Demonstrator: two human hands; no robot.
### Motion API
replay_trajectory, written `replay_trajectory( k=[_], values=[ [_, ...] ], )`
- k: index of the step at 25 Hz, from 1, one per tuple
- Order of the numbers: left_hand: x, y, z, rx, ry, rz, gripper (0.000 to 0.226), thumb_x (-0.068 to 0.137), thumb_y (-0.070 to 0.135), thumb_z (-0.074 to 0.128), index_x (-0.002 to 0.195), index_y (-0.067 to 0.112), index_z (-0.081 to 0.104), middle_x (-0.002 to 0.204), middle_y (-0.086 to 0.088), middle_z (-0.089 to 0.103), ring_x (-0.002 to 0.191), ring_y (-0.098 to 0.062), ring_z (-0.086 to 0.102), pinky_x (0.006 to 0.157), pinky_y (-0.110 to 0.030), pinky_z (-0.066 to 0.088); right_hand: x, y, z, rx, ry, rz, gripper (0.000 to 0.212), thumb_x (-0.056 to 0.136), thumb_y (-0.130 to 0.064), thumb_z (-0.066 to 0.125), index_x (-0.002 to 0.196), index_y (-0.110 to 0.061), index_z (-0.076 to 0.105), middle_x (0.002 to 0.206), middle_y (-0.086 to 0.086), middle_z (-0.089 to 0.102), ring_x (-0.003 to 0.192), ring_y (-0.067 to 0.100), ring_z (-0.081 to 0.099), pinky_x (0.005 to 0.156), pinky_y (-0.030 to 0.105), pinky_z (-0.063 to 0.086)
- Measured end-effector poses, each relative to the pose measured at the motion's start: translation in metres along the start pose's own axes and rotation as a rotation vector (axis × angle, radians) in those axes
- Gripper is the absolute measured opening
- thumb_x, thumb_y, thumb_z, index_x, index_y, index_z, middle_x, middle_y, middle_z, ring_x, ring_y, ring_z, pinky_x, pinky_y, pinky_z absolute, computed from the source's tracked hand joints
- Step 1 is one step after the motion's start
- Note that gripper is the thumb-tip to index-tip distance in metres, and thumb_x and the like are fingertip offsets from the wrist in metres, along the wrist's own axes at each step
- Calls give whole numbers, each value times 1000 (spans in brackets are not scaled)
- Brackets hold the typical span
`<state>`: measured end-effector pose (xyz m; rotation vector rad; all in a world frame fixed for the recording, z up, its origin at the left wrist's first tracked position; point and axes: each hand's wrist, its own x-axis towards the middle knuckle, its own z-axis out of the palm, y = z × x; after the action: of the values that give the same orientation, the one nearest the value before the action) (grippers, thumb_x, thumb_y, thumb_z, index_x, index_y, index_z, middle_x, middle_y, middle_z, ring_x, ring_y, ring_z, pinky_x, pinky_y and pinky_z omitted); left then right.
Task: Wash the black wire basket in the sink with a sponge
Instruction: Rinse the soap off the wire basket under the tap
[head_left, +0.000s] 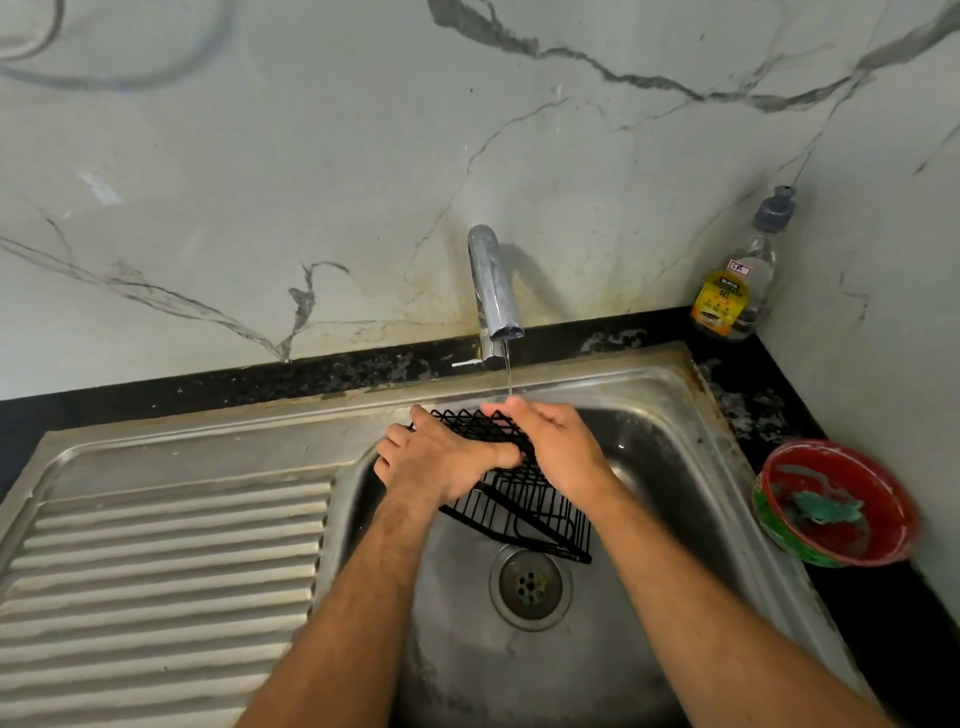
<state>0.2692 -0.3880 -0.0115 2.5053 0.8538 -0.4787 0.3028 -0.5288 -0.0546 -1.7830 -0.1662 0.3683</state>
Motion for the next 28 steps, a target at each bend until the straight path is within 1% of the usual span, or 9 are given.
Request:
replay_trajectory(
  k=[4, 6, 8, 10, 15, 18, 20, 25, 28],
  values=[
    [-4, -5, 0, -5, -9, -15, 145, 55, 76, 78, 161, 13, 3, 158, -22, 23, 146, -40, 23, 121, -51, 25, -7, 34, -22, -386, 62, 253, 58, 97, -59, 46, 57, -18, 58, 53, -7, 56, 54, 14, 55, 65, 30, 47],
    [-2, -5, 1, 6, -7, -20, 144, 56, 77, 77, 161, 12, 2, 158, -22, 23, 146, -40, 23, 121, -52, 25, -10, 29, -18, -341, 81, 230, 54, 98, -59, 44, 62, -24, 63, 61, -7, 64, 61, 10, 62, 63, 26, 44],
    [-1, -4, 0, 5, -6, -24, 142, 56, 76, 76, 161, 11, 4, 156, -21, 26, 144, -40, 26, 119, -50, 27, -8, 6, -3, -95, 131, 82, 43, 98, -56, 48, 89, -27, 78, 88, -10, 77, 85, 3, 70, 73, 15, 47],
    [-1, -5, -2, -8, -6, -31, 139, 57, 76, 75, 160, 11, 7, 154, -21, 28, 142, -38, 28, 117, -49, 29, -8, -14, 10, -44, 126, -53, 39, 94, -57, 53, 98, -29, 79, 93, -11, 77, 90, 2, 71, 80, 18, 53],
    [4, -11, -8, -78, -19, -110, 140, 59, 79, 74, 161, 10, 7, 158, -24, 25, 143, -40, 27, 119, -51, 27, 1, 4, -2, -409, 5, 113, 55, 101, -58, 38, 62, -25, 59, 60, -9, 56, 63, 13, 56, 79, 40, 55],
    [6, -5, -8, -75, -20, -112, 137, 63, 79, 71, 161, 9, 5, 160, -25, 22, 145, -42, 24, 119, -51, 25, -4, -8, 6, -203, 7, 23, 37, 104, -49, 40, 104, -34, 74, 99, -16, 68, 97, 3, 60, 96, 29, 48],
    [6, -4, -8, -86, -26, -117, 138, 64, 82, 67, 162, 9, 3, 161, -24, 21, 146, -42, 22, 120, -51, 24, -9, -10, 11, -79, 12, -69, 34, 103, -44, 46, 129, -34, 66, 123, -20, 65, 116, -5, 55, 103, 20, 40],
    [-2, 3, -1, -47, -21, -96, 152, 54, 90, 68, 161, 8, -2, 163, -23, 18, 149, -41, 19, 122, -52, 20, -9, 14, 3, -180, 114, 99, 37, 104, -46, 42, 119, -30, 72, 114, -9, 73, 112, 8, 64, 91, 24, 46],
    [-5, 8, 0, -33, -25, -62, 150, 56, 87, 69, 161, 8, -4, 164, -23, 16, 150, -41, 17, 122, -52, 19, -6, -7, 4, -47, 79, 100, 43, 104, -50, 37, 117, -31, 73, 117, -15, 70, 110, -1, 60, 89, 15, 39]
  ],
)
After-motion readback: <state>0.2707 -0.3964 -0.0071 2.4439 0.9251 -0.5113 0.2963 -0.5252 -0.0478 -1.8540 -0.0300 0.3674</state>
